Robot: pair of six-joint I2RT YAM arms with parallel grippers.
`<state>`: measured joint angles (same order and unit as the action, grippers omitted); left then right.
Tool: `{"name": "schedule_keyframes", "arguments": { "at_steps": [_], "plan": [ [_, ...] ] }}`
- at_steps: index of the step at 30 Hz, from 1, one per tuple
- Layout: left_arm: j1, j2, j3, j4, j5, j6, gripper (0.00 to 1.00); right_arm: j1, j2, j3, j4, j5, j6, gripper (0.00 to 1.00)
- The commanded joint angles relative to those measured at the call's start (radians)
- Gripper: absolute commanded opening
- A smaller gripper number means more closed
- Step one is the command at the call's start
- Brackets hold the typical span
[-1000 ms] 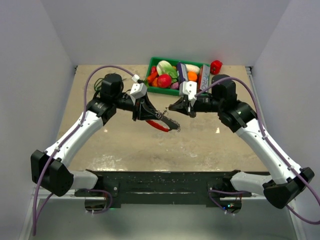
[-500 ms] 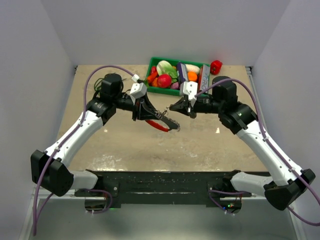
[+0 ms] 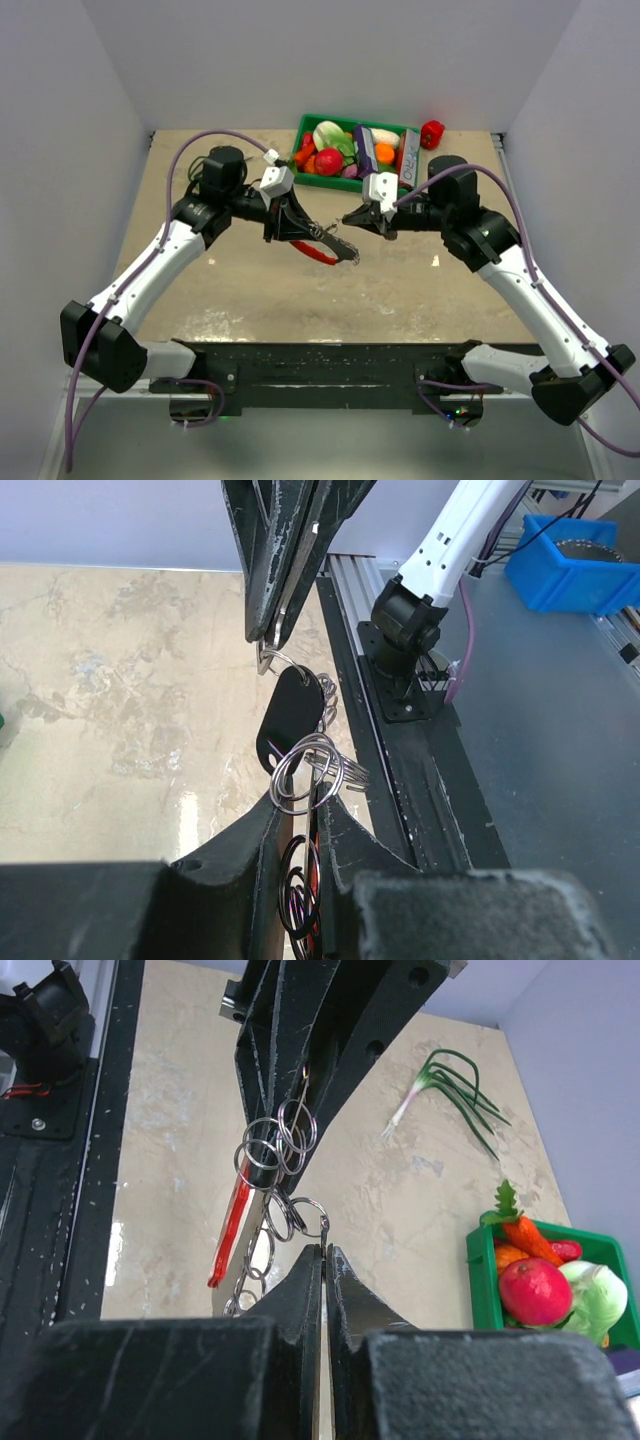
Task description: Remove the keys from the keyring
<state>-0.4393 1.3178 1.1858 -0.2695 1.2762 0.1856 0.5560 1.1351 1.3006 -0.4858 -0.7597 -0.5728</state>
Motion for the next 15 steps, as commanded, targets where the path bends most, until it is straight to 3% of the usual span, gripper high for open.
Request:
{"name": "schedule_keyframes", "arguments": {
  "at_steps": [1,7,15],
  "plan": [
    [0.002,-0.031,0.032,-0.03,0.031,0.028,0.01,-0.008,-0.032,0.008,0.023,-0.018,-0.035,0.0],
    [0.002,-0.031,0.025,-0.023,0.022,0.028,0.09,-0.011,-0.017,0.023,0.069,-0.041,0.019,0.0],
    [0.002,-0.028,0.017,-0.014,0.017,0.025,0.43,-0.011,0.012,0.042,0.11,-0.093,0.085,0.0]
  ]
}}
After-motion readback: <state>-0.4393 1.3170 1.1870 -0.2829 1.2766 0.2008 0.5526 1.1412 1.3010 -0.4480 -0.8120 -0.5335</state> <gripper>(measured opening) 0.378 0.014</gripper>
